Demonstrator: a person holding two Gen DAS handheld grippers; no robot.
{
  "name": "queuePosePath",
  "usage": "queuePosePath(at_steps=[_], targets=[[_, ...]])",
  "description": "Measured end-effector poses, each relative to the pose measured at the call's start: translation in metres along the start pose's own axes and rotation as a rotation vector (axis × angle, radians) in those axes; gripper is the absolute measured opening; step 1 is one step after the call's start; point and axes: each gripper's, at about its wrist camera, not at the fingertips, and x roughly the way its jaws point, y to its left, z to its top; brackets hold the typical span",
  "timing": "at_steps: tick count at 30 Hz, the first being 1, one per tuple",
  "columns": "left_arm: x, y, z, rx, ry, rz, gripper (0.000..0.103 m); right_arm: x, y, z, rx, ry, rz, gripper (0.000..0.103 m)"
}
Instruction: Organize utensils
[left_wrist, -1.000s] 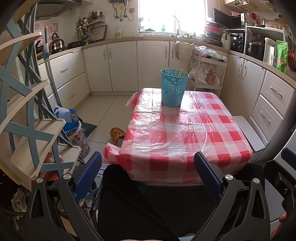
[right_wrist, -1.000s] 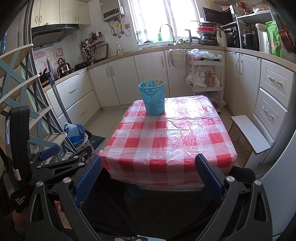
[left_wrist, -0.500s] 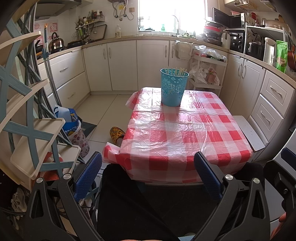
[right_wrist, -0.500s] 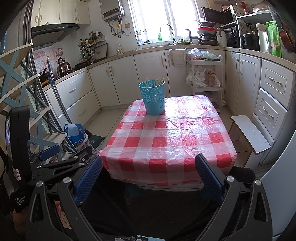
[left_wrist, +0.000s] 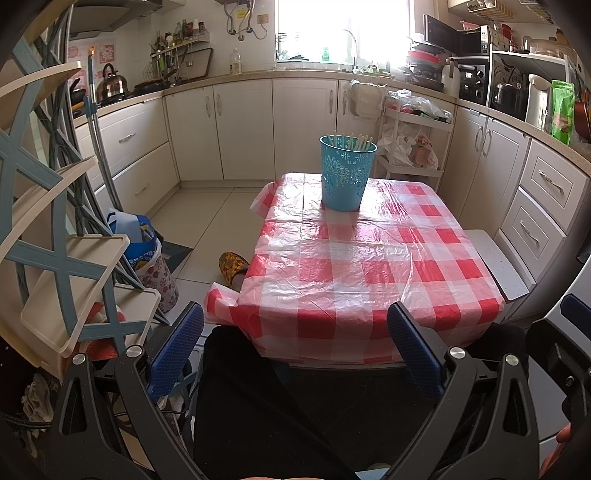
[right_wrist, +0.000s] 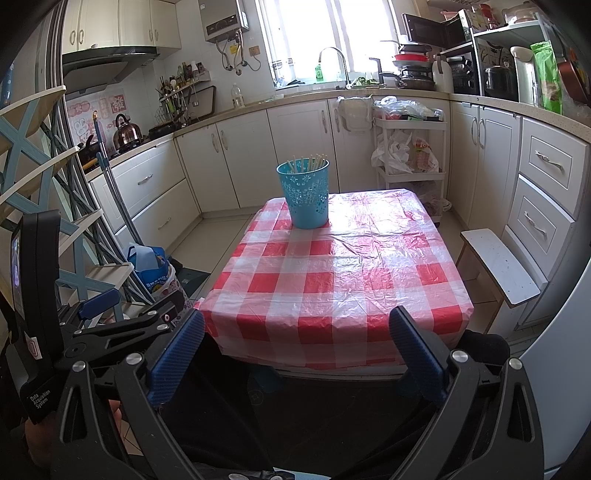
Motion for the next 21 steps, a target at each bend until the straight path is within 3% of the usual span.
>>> queuePosePath(at_steps=[14,21], targets=[[0.001,0.000,0.000,-0.005,0.004,-0.001,0.095,0.001,0.002,0.001,-0.006,0.007,-0.001,0.096],[0.009,0.000,-0.015,-0.025,0.030,-0.003,0.095,0.016,0.004,-0.011,-0.033,0.065,-0.005,0.096]])
